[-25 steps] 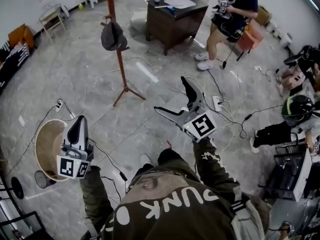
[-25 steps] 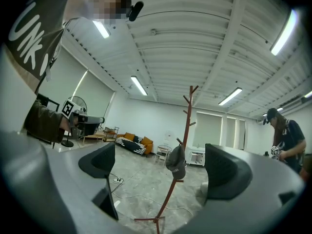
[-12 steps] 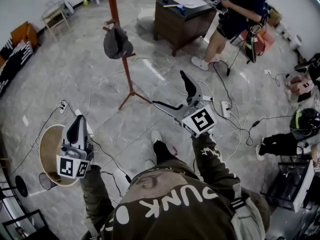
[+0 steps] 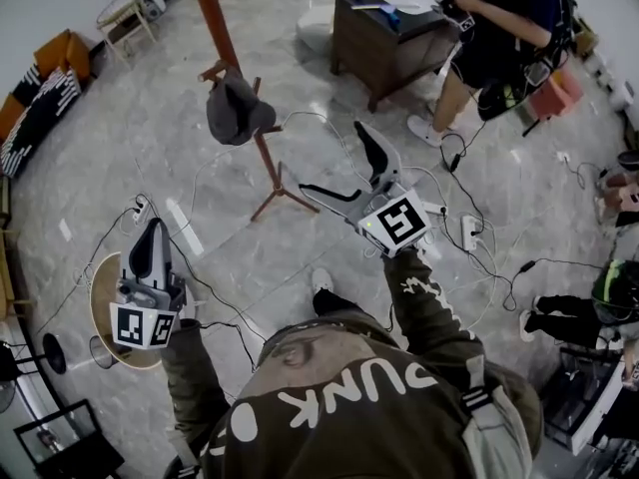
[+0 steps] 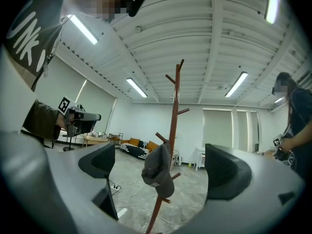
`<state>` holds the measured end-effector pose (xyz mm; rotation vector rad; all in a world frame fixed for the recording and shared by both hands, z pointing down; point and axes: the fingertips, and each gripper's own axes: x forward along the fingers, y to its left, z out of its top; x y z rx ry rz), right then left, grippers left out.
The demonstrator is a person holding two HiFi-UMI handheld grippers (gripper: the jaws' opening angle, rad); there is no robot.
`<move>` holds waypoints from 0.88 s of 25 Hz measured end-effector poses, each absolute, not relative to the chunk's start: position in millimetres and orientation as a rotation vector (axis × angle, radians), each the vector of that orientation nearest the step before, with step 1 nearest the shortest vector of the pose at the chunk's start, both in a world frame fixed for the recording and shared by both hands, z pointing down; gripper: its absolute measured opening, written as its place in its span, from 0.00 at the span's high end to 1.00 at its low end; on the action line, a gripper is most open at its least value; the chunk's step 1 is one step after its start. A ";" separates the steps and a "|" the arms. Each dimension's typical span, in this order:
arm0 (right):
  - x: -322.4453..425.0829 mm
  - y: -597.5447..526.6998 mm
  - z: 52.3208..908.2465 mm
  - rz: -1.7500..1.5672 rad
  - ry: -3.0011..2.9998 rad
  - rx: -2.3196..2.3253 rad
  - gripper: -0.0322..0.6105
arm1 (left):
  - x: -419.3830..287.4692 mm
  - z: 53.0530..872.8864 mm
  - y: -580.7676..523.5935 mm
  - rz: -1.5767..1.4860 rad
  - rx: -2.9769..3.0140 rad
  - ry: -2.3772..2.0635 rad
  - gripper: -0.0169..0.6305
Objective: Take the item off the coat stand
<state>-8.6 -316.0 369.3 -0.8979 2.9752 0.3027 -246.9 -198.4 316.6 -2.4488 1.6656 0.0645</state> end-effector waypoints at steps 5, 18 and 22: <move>-14.3 -364.1 374.3 0.291 2.995 -0.848 0.08 | -243.2 318.2 -238.4 0.014 -2.437 1.695 0.97; -68.5 -452.1 396.4 0.227 3.025 -0.812 0.08 | -277.5 329.1 -322.9 -0.003 -2.452 1.701 0.97; -97.0 -477.5 407.3 0.191 3.059 -0.794 0.08 | -299.1 325.4 -355.3 0.029 -2.455 1.695 0.97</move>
